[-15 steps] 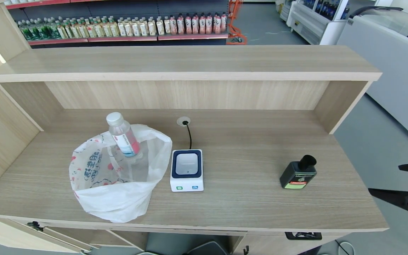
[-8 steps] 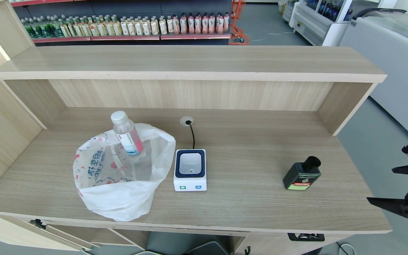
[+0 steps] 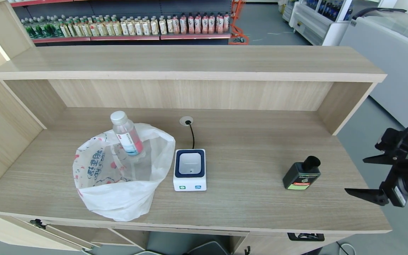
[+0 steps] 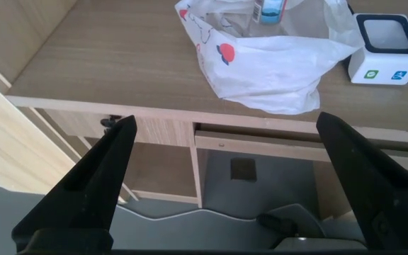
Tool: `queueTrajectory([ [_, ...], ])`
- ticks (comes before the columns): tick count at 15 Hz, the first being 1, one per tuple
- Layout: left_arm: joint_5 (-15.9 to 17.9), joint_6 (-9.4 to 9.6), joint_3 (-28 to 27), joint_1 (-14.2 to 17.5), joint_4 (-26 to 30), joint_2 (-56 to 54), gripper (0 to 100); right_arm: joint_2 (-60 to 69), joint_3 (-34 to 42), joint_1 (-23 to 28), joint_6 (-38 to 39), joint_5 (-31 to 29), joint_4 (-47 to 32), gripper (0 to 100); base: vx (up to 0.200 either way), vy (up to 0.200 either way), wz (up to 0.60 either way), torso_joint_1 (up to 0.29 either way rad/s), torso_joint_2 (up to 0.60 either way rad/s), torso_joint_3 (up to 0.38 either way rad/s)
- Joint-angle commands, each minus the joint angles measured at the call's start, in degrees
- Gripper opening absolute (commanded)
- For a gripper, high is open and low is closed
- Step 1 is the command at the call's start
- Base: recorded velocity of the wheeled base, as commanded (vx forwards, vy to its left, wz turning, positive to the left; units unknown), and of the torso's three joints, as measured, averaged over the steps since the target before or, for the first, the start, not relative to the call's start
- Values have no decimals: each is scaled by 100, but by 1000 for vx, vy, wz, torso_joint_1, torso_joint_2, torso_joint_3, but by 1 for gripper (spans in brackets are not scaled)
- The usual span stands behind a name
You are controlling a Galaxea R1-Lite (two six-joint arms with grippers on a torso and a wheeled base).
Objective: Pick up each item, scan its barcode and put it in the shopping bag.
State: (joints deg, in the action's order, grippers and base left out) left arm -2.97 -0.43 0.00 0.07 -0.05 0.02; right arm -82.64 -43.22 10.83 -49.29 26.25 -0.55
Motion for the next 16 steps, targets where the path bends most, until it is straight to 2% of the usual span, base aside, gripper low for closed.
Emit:
queueTrajectory([
  [1, -1, -1, 0, 1, -4, -2, 100, -507, -11, -10, -266, 258, 46, 100, 0, 0, 0, 0, 0, 0],
  [7, -1, -1, 0, 1, -4, -2, 100, -1044, -249, -151, -424, 601, 55, 100, 0, 0, 0, 0, 0, 0],
  [11, -1, -1, 0, 1, -4, -2, 100, -1404, -653, -459, -424, 900, 55, 100, 0, 0, 0, 0, 0, 0],
  [16, -1, -1, 0, 1, -4, -2, 100, -1843, -926, -608, -433, 909, 55, 100, 0, 0, 0, 0, 0, 0],
])
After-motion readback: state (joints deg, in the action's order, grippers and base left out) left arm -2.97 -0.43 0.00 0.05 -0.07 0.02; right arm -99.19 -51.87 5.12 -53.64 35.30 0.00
